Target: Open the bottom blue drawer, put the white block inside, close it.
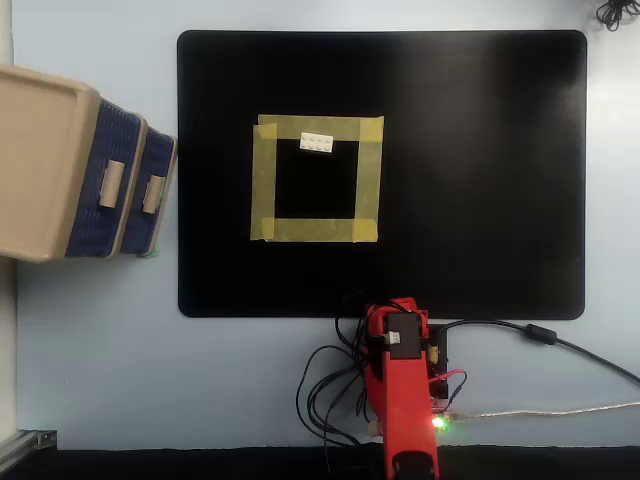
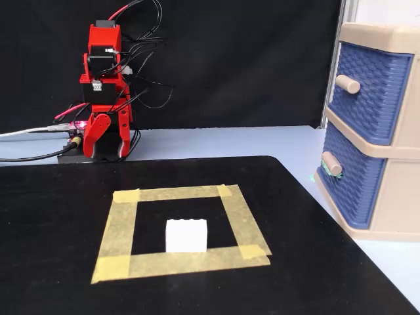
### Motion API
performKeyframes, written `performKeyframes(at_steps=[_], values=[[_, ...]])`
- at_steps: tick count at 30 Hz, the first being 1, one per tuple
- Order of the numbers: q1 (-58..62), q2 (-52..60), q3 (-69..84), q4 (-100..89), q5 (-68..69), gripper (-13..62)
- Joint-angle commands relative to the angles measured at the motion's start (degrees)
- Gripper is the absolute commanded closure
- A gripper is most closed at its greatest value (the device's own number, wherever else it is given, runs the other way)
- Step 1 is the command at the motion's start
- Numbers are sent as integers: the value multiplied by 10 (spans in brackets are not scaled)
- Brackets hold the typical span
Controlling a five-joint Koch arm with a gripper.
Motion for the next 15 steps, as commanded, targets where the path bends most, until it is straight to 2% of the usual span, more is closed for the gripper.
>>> performKeyframes(at_steps=[1, 7, 11, 13, 15], values=[[-11, 26, 4, 83, -4, 147], [-9, 26, -87, 87, -15, 152], [-24, 21, -294, 79, -63, 156], [-91, -4, -378, 56, -122, 156], [-244, -36, -388, -16, -234, 157]])
